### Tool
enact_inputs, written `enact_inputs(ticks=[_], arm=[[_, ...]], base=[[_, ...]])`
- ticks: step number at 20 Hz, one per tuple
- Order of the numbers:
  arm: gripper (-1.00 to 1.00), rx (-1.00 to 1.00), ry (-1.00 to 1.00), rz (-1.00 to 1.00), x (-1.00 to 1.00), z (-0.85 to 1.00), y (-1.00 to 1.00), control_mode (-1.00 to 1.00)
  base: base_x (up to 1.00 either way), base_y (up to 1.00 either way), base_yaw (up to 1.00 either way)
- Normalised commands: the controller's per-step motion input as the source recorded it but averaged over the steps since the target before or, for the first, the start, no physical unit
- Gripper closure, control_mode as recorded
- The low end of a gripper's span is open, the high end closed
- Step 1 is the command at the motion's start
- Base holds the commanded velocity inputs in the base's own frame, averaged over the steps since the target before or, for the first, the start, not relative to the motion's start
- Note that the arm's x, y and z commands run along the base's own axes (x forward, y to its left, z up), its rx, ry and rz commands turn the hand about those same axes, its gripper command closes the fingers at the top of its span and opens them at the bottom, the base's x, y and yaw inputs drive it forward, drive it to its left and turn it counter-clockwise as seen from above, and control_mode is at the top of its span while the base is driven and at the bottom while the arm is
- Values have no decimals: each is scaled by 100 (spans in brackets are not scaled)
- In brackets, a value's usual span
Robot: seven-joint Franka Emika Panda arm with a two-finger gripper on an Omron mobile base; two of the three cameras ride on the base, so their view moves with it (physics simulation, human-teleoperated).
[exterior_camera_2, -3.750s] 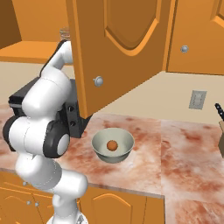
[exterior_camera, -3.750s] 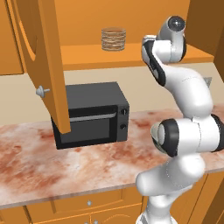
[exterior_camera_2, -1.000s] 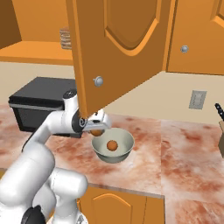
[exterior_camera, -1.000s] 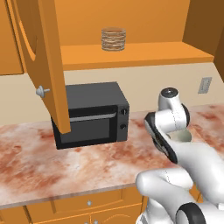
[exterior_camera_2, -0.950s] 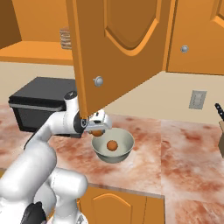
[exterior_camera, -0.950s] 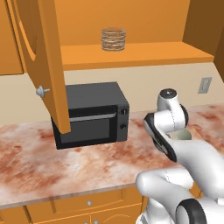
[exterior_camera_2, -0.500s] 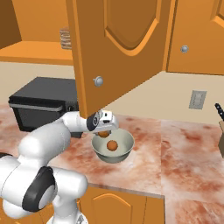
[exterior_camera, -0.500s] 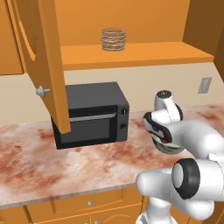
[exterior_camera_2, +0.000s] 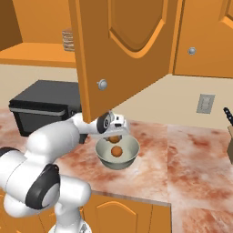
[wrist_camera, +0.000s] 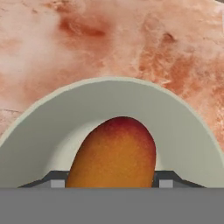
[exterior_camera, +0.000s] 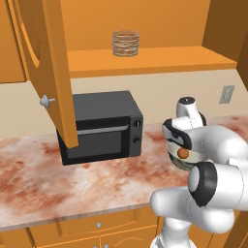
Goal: Open the cabinet. Pick the tangerine and mango from the cabinet and place them into the bowl. Then close the cabinet.
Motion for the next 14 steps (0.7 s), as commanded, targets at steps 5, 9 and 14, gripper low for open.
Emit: enact_inputs(ticks=[5,9,14], arm=[[100,0,0,0,2,-33,-20,-100],[100,0,0,0,1,-32,-16,-100],[100,0,0,0,1,-27,-27,-100]], base=[[0,0,0],[0,0,0],[0,0,0]])
